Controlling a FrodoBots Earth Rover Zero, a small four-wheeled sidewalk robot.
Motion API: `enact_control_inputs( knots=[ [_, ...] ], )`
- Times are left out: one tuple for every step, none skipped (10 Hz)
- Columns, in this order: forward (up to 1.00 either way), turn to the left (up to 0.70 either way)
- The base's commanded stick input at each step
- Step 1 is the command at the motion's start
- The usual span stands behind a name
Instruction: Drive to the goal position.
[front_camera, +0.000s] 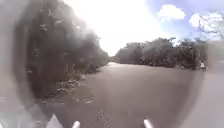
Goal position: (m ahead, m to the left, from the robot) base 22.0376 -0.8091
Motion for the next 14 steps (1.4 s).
enact_control_inputs(
  knots=[
    [0.7, 0.0],
    [0.7, -0.12],
    [0.7, -0.26],
    [0.7, -0.33],
    [0.7, -0.32],
    [0.7, -0.3],
    [0.7, -0.14],
    [0.7, -0.07],
    [0.7, 0.0],
    [0.7, 0.0],
    [0.7, 0.0],
    [0.7, 0.0],
    [0.7, 0.0],
    [0.7, 0.0]
  ],
)
